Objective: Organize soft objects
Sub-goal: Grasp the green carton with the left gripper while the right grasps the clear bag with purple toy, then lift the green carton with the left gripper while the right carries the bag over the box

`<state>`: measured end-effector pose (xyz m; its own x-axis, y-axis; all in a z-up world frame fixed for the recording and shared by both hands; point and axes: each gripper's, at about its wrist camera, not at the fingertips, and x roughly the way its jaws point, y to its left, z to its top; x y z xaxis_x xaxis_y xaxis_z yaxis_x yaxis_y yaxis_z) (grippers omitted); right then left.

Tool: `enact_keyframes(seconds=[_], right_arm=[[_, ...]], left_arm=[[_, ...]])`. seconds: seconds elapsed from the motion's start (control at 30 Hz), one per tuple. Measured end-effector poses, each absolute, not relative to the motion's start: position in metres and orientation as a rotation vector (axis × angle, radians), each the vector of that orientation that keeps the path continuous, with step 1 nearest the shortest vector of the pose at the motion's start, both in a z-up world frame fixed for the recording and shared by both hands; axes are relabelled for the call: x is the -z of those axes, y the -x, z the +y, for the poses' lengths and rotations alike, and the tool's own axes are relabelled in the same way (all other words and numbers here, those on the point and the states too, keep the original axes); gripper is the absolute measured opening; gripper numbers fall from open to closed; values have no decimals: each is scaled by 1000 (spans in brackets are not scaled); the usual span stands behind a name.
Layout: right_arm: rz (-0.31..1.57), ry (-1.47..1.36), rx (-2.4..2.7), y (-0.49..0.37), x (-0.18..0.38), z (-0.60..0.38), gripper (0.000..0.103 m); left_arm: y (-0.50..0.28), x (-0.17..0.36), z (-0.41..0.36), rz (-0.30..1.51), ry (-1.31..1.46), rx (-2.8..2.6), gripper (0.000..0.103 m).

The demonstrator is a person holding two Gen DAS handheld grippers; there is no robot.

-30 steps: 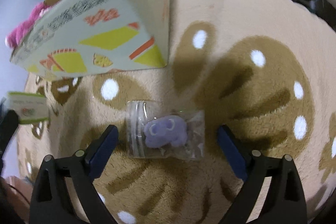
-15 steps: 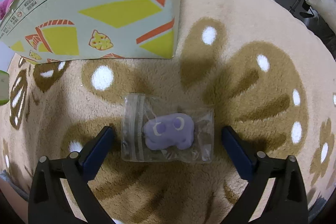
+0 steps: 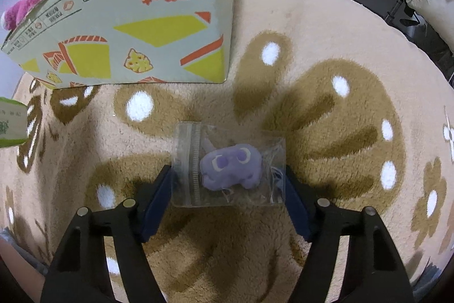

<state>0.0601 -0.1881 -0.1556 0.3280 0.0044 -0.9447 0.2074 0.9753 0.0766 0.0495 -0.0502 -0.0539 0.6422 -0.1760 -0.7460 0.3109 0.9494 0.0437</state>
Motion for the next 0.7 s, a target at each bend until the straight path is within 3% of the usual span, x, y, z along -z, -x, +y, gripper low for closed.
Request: enact_keyframes(seconds=[0.7], right_arm=[[1096,-333,39,-39,101,-245,75]], left_arm=[[-47,49,-47,795,-180,267,75]])
